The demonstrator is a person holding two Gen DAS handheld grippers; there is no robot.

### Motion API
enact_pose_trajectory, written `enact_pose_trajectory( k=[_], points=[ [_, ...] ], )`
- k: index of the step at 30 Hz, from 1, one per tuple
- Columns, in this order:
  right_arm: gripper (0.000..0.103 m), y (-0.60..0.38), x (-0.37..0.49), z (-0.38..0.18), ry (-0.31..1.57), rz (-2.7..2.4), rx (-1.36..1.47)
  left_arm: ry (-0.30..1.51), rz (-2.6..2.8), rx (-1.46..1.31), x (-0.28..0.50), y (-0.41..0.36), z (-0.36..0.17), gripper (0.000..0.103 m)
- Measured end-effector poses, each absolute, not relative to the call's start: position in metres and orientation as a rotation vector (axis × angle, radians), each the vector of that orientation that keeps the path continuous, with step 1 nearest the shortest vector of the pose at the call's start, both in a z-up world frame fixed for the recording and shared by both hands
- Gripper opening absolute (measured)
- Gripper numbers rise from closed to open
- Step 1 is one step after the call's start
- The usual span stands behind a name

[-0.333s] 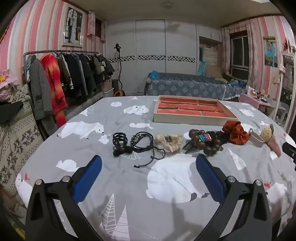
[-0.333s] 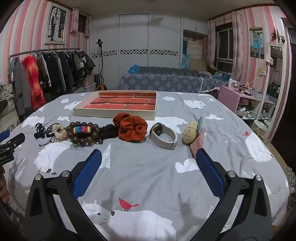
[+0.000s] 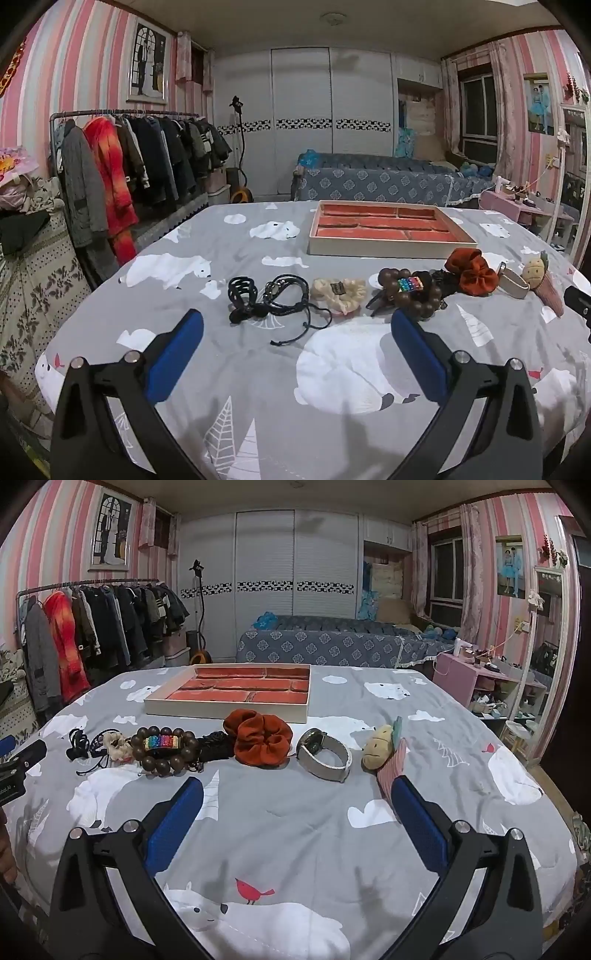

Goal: Organize jewelry

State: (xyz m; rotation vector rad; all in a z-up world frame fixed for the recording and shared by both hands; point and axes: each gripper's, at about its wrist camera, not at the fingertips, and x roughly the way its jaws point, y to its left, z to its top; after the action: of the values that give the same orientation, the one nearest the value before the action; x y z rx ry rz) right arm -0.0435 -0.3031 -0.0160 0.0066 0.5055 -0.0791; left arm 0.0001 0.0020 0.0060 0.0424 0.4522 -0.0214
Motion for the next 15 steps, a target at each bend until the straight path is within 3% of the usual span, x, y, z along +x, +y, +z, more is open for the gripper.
enact_pose_trajectory(
  k=[15],
  points=[
    [0.099,-0.302,-0.0454,-0.0138,0.493,-0.097,0.006,0.446,-0.034,0.031,-0.002,0.0003,0.0098,0.099]
  ],
)
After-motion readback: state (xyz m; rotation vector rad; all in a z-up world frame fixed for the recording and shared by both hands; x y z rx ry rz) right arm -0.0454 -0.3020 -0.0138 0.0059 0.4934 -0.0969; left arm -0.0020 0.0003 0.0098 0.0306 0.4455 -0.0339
